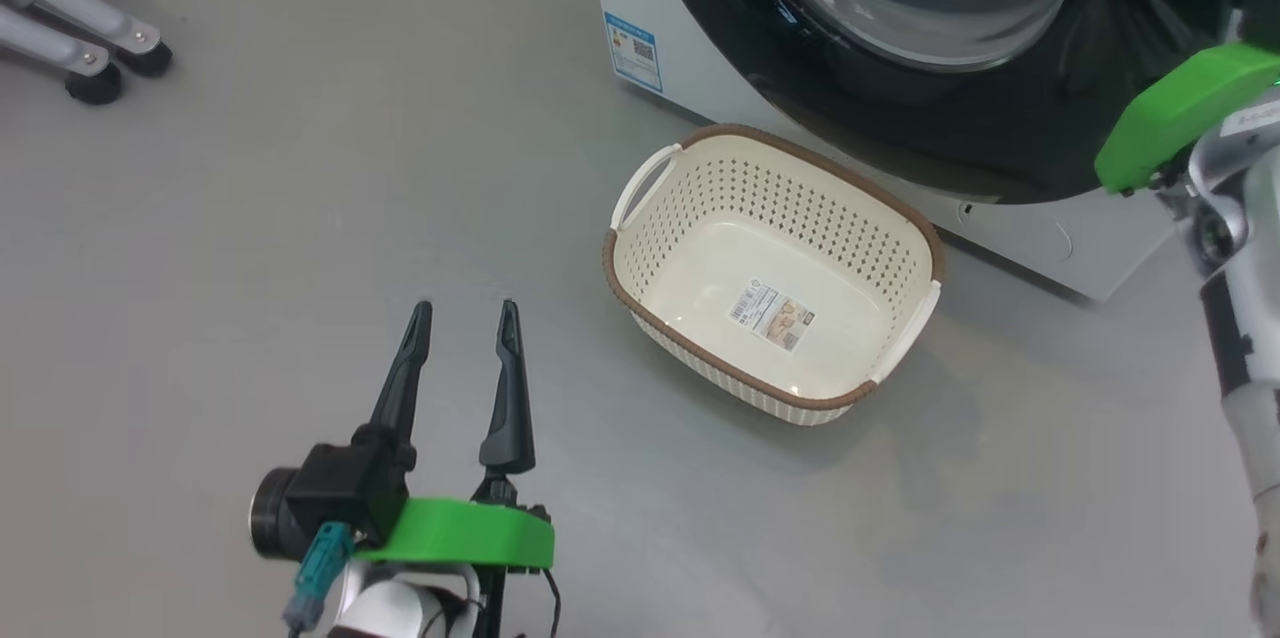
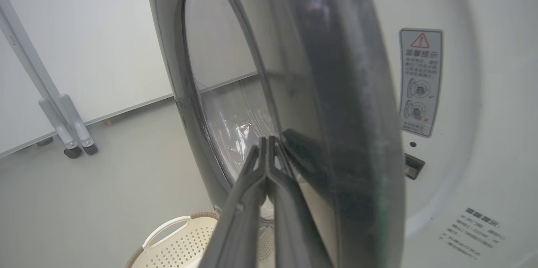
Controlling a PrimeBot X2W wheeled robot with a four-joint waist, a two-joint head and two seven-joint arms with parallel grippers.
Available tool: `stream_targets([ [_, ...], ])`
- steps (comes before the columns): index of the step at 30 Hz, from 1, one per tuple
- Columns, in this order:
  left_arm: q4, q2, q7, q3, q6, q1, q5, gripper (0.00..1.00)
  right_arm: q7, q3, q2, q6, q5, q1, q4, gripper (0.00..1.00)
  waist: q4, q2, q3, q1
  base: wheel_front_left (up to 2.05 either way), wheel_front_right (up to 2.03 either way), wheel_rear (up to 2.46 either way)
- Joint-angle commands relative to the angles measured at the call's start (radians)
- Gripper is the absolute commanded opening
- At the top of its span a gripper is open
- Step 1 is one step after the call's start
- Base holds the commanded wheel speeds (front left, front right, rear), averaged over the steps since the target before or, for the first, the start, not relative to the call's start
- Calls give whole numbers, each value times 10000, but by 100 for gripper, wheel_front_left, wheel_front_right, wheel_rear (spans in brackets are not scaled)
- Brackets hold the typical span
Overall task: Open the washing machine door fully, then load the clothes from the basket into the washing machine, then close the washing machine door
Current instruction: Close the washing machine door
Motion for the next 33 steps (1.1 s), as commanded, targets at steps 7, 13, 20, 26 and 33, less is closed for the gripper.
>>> stream_targets([
  [7,-525,-85,-137,484,144,-373,164,100,64,-333,-508,-38,-333,-1217,267,0,93,0,266,-1,0,0,0],
  [13,-824,-216,-139,628,180,-241,239,100,-33,-545,-795,-38,-655,-1999,1024,0,142,0,444,-1,0,0,0],
  [20,-962,-307,-140,766,156,-88,285,100,-477,-854,-1012,-38,-1041,-2837,1891,0,163,0,512,-1,0,0,0],
  [26,-1036,-342,-140,875,142,-1,335,100,-809,-1051,-983,-38,-1342,-3230,2558,0,166,0,478,-1,0,0,0],
  [33,-1155,-362,-141,910,140,160,388,100,-1084,-1105,-914,-38,-1464,-3498,3142,0,161,0,436,-1,-1,-1,-1],
])
